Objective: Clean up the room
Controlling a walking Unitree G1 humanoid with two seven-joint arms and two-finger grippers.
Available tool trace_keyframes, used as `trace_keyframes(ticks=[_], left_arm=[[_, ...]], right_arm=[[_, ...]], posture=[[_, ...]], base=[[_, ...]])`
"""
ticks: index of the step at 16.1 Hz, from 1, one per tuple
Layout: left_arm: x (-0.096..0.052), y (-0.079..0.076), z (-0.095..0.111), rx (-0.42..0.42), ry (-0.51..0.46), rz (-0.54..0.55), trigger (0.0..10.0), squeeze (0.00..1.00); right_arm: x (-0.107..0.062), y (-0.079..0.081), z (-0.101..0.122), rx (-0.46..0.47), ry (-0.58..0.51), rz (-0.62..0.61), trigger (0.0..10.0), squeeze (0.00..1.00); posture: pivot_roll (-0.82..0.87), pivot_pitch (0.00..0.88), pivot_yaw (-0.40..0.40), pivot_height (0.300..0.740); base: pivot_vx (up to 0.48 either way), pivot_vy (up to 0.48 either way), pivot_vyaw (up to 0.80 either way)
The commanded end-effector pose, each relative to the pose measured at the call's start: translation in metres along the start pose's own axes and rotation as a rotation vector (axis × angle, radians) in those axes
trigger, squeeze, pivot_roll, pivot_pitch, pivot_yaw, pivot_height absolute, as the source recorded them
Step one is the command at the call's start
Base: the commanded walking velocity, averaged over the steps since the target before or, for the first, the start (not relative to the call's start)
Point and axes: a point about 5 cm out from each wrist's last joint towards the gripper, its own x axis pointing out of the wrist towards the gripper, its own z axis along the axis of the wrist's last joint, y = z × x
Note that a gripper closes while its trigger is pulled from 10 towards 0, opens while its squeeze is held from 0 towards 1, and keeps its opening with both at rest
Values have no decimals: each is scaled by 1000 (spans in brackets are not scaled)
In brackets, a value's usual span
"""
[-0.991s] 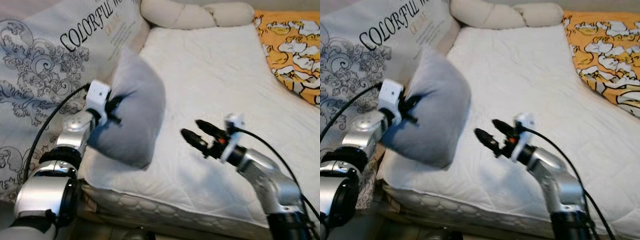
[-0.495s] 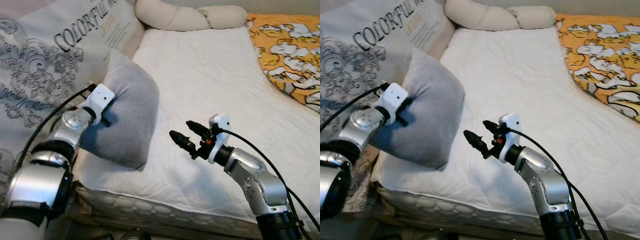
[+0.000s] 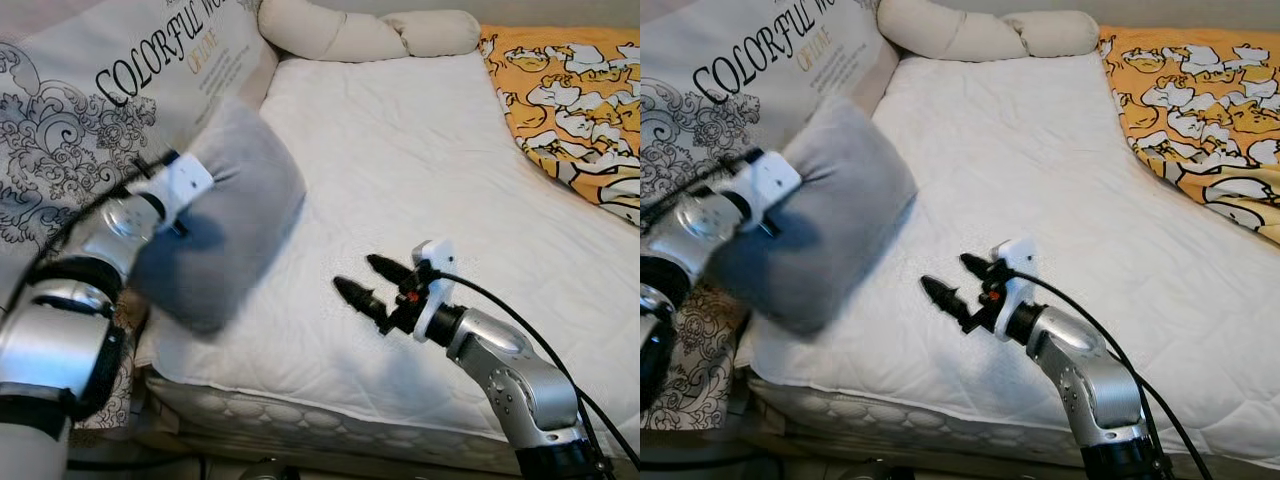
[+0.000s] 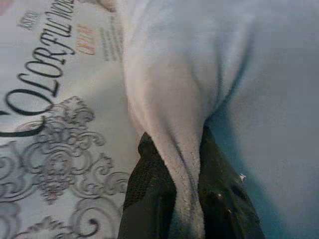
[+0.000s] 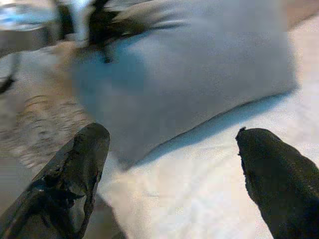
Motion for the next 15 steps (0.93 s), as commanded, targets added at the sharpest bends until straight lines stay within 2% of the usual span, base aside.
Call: trace_keyframes(ticks=[1, 3, 7, 10, 11, 12, 13, 15], left_arm=[[-2, 14, 2, 16, 6, 34, 10000, 1000], [-3, 17, 1, 46, 14, 52, 10000, 1000], [-4, 18, -2, 14, 30, 49, 10000, 1000], [-7, 23, -14, -129, 85, 106, 10000, 1000], [-9, 30, -16, -214, 82, 154, 10000, 1000], [-10, 31, -17, -250, 81, 163, 10000, 667], [-11, 31, -22, -331, 86, 163, 10000, 0], [-14, 24, -32, -405, 101, 119, 10000, 0]], right_arm=[[1, 9, 1, -1, 9, 68, 10000, 0], [3, 10, 4, -25, 4, 74, 10000, 0], [3, 9, 4, -28, 14, 68, 10000, 0], [2, 8, 4, -33, 13, 57, 10000, 0], [1, 6, 5, -35, 10, 52, 10000, 0], [1, 6, 6, -37, 9, 46, 10000, 0], [-1, 4, 6, -41, 5, 27, 10000, 0], [-5, 2, 8, -47, 2, 11, 10000, 0]], posture=[[-123, 0, 92, 740], [-122, 0, 88, 740], [-120, 0, 85, 740], [-124, 0, 87, 740], [-122, 0, 88, 740], [-123, 0, 89, 740], [-123, 0, 92, 740], [-121, 0, 93, 740]], base=[[0, 0, 0], [0, 0, 0], [0, 0, 0], [0, 0, 0], [0, 0, 0], [0, 0, 0], [0, 0, 0], [0, 0, 0]])
